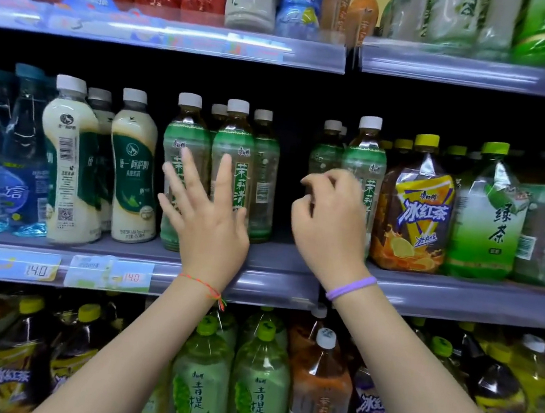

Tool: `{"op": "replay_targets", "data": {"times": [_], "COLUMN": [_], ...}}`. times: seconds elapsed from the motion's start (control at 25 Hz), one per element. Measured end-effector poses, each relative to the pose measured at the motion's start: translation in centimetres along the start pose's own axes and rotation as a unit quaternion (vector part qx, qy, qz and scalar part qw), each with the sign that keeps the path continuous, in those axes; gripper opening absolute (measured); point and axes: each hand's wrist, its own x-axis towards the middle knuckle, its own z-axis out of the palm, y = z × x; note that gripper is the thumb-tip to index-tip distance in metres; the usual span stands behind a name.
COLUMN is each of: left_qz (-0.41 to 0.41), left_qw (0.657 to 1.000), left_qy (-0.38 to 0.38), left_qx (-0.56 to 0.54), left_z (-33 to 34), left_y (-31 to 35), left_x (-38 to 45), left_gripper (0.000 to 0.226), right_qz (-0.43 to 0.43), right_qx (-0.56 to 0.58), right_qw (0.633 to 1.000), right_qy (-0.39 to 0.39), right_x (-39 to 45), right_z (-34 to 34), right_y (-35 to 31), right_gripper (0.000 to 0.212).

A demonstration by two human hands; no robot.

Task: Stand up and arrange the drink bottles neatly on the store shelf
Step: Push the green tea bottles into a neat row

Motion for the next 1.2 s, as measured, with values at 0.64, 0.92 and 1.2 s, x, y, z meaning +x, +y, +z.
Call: {"op": "replay_targets", "data": {"times": [0.64,0.92,1.2], "left_qz": [0.128,0.118,0.129], "left_qw": [0.991,0.992,0.989], "left_qy": [0.044,0.042,0.023], "left_qx": [-0.010,-0.002,0.070], "left_z": [0.5,0.5,1.9], "left_y": [4.1,3.5,3.7], "left_x": [-1.6,-1.6,-0.5], "left_gripper": [0.051,0.064,0.072], "right_qz": [-0.034,-0.067,0.153], "right_qx": [-0.264,0.064,0.100], "right_qw": [0.963,0.983,0.966], "right_qy": [-0.047,-0.159,-0.184], "right_x": [-1.2,-1.7,1.8], "right_z": [-1.2,0.3,1.2], "right_y": [3.7,1.7,4.5], "right_gripper": [0.040,0.073,0.071]}}
